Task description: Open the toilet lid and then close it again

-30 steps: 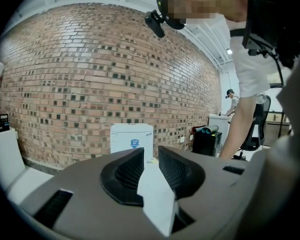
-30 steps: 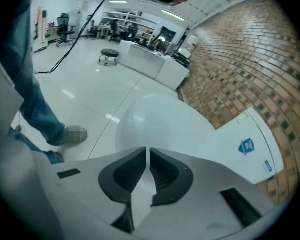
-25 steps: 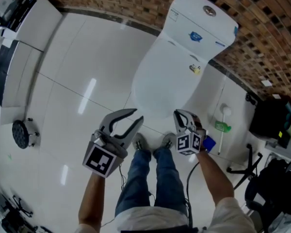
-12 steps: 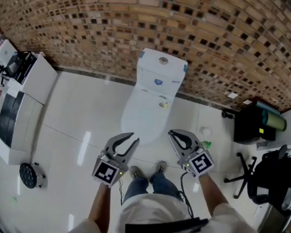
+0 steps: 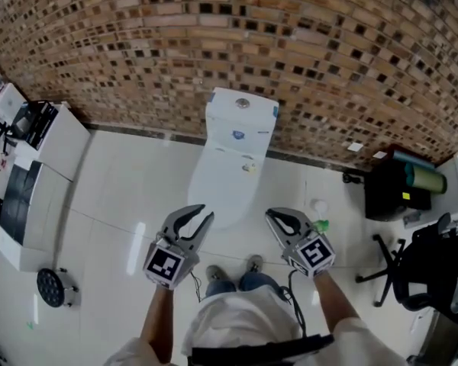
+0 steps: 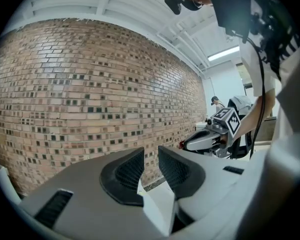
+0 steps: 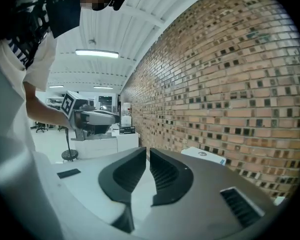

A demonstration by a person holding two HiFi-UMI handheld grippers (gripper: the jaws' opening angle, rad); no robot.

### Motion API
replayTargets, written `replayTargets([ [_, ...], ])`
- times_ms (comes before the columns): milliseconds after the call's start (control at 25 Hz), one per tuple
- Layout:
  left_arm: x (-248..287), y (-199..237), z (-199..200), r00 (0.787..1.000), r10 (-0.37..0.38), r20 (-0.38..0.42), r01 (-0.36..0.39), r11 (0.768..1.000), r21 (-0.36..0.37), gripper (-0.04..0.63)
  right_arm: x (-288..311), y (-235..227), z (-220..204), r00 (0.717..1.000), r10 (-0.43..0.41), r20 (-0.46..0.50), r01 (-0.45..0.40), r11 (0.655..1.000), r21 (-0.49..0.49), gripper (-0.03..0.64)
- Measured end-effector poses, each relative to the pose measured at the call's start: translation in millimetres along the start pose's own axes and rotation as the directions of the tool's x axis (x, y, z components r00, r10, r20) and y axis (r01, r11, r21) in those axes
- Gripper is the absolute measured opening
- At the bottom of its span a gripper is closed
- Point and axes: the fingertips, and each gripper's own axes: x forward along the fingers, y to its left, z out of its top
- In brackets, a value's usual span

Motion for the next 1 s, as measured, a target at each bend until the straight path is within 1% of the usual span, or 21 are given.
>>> replayTargets([
  [160, 0.4, 1.2, 2.5, 1.0, 0.01, 0.008, -0.01, 1.0, -0.006, 0.087, 2.2, 2.4, 2.8, 1.0, 0.006, 0.011, -0.006, 1.0, -0.015, 0.02],
  [280, 0.9, 7.0, -3.0, 0.999, 0.032, -0.02, -0.032, 0.999, -0.031, 0.083, 5.3, 3.4, 1.7, 1.0, 0.008, 0.003, -0.008, 1.0, -0.019, 0.02],
  [360, 1.8, 10.9, -7.8, 0.999, 0.041, -0.035, -0.042, 0.999, -0.033, 0.077, 8.1, 3.5, 1.8, 1.0, 0.012, 0.0, -0.012, 1.0, -0.021, 0.02],
  [520, -2.8, 15.7, -2.6, 0.998, 0.06, 0.026, -0.059, 0.998, -0.023, 0.081, 13.8, 5.2, 3.5, 1.0, 0.022, -0.004, -0.022, 0.999, -0.034, 0.02],
  [720, -7.8, 22.1, 0.7, 0.997, 0.073, 0.039, -0.072, 0.997, -0.036, 0.081, 21.0, 7.2, 8.6, 0.999, 0.036, -0.018, -0.037, 0.998, -0.052, 0.02],
  [880, -13.3, 24.2, -2.2, 0.997, 0.07, 0.038, -0.069, 0.997, -0.027, 0.081, 27.6, 13.0, 6.9, 0.997, 0.048, -0.057, -0.054, 0.992, -0.11, 0.02],
  [1000, -16.2, 21.9, -6.1, 0.997, 0.071, 0.033, -0.071, 0.997, -0.027, 0.081, 29.3, 15.9, 1.3, 0.992, 0.06, -0.114, -0.079, 0.982, -0.171, 0.02],
])
